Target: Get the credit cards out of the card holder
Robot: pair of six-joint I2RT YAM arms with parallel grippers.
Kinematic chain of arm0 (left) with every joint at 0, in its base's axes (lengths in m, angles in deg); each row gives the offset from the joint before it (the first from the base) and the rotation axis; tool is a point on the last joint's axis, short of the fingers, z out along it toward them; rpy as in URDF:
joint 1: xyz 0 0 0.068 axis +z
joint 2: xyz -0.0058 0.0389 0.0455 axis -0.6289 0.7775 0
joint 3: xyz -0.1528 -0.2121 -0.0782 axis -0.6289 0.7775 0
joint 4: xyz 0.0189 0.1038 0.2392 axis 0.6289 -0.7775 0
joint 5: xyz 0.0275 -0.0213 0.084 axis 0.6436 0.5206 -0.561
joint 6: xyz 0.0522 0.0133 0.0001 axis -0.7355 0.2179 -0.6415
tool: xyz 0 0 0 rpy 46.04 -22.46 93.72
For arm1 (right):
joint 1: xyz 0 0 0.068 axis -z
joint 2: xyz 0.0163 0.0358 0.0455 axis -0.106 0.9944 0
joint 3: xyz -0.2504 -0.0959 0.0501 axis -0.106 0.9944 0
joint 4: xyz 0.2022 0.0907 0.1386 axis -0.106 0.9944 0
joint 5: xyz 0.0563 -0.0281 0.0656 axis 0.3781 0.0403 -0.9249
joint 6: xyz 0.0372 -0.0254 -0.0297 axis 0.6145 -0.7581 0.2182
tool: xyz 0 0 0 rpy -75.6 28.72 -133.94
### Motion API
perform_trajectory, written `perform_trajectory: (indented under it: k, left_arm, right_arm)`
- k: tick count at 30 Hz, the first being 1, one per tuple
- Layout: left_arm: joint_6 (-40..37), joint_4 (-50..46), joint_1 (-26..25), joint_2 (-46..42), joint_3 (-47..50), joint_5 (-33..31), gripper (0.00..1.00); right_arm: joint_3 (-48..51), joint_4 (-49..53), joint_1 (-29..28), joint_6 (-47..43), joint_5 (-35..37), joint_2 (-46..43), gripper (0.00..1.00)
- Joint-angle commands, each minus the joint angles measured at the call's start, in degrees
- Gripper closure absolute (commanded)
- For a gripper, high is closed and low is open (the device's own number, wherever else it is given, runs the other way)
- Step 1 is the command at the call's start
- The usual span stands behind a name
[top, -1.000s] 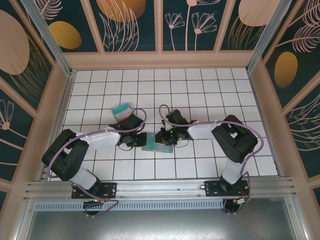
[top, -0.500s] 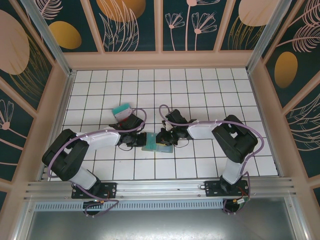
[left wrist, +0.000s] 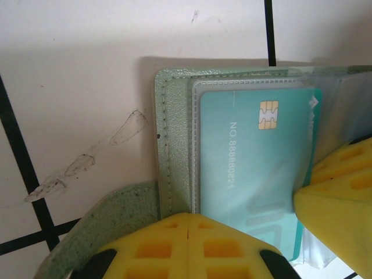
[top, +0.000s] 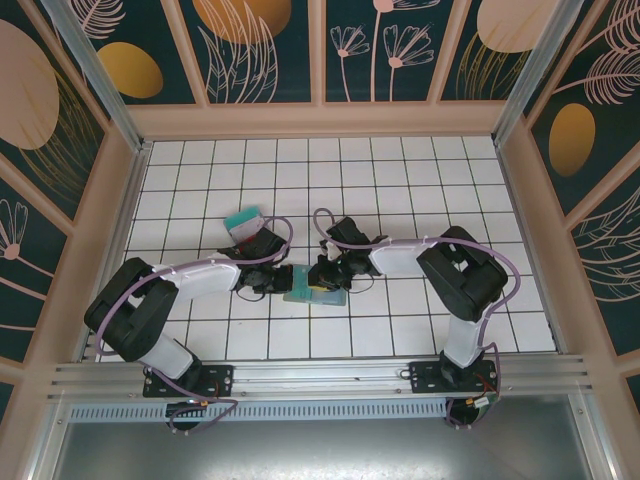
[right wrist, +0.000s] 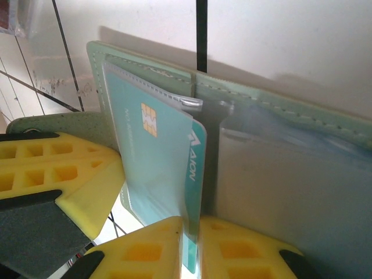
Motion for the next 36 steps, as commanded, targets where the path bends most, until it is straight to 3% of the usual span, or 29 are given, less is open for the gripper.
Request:
perform_trajectory:
  k: [1,3,8,16,30,36]
  left_arm:
    - [0.33,0.06,-0.14,1.74,1.37,1.84,0.92]
    - [0.33,-0.10,-0.13,1.74,1.39,1.69,0.93]
    - [0.59,-1.40,-0.14,2.24,1.11,-0.54,0.98]
    - [1.04,-3.33,-0.11,3.74,1.07,-3.17,1.00]
    - [0.85,-3.37,-0.14,3.68,0.41,-2.20,1.00]
    - [1.11,-4.07,-0.14,1.06,-1.92,-1.35,0.93]
  right_arm:
    - [-0.92,1.66,-0.59,-1.15,0.16,1.88,0.87]
    - [-0.69,1.65,-0.59,-1.06,0.33,1.55,0.94]
    - [0.19,1.85,-0.42,-0.98,1.21,-0.05,1.00]
    - [2.49,1.18,0.32,-0.38,1.81,-2.59,1.00]
    - [4.81,-0.05,1.16,0.09,1.62,-4.21,1.00]
    - [3.80,-0.29,1.21,-0.10,1.39,-3.41,1.00]
